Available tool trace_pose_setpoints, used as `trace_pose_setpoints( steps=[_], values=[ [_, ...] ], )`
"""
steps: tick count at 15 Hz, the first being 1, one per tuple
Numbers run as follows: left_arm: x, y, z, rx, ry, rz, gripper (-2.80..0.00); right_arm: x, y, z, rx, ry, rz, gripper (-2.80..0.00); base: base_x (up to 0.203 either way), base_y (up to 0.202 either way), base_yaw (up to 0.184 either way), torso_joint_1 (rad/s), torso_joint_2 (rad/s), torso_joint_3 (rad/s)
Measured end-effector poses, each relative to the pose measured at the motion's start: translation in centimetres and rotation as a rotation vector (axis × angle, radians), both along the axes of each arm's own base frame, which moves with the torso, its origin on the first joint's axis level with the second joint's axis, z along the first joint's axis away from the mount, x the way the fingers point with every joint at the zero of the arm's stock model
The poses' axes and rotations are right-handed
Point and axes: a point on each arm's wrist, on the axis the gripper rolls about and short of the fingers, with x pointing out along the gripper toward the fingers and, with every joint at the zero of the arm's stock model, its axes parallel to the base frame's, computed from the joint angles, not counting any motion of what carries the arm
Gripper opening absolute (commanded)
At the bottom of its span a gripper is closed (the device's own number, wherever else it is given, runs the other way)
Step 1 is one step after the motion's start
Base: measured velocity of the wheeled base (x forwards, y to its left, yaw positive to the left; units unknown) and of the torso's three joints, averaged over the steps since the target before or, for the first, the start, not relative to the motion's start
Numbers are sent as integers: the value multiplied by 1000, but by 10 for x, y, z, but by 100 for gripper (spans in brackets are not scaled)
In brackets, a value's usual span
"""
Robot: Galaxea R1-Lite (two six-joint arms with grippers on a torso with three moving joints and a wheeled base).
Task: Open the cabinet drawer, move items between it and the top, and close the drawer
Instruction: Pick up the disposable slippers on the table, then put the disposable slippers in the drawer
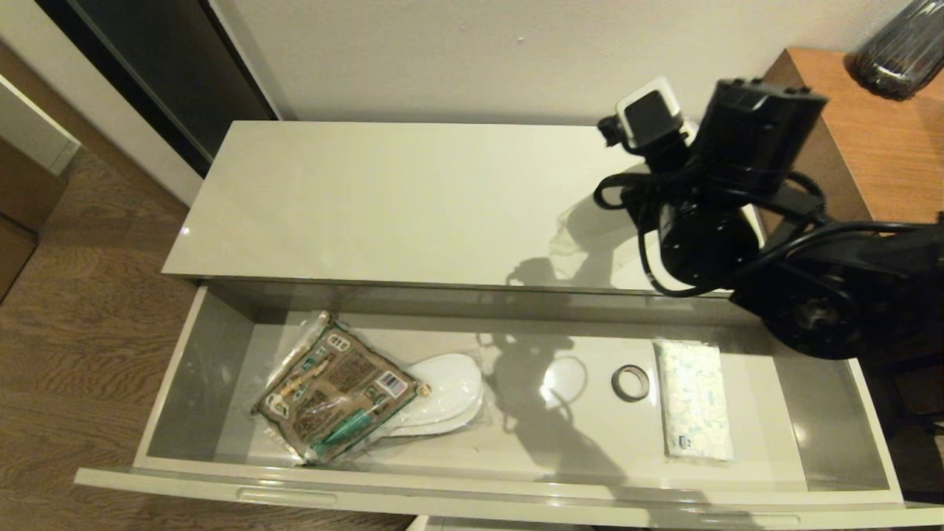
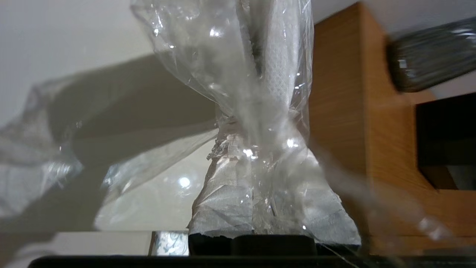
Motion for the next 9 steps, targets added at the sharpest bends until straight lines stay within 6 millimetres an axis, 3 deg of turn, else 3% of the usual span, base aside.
trace_pose_setpoints(
  steps=[4, 7, 9],
  values=[
    [0, 0, 0, 0, 0, 0, -280, -46, -17, 49, 82, -104, 31, -280, 0, 0, 0, 0, 0, 0],
    [0, 0, 0, 0, 0, 0, -280, -79, -23, 70, 115, -123, 49, -280, 0, 0, 0, 0, 0, 0],
    [0, 0, 0, 0, 0, 0, -280, -114, -22, 84, 134, -116, 95, -280, 0, 0, 0, 0, 0, 0]
  ],
)
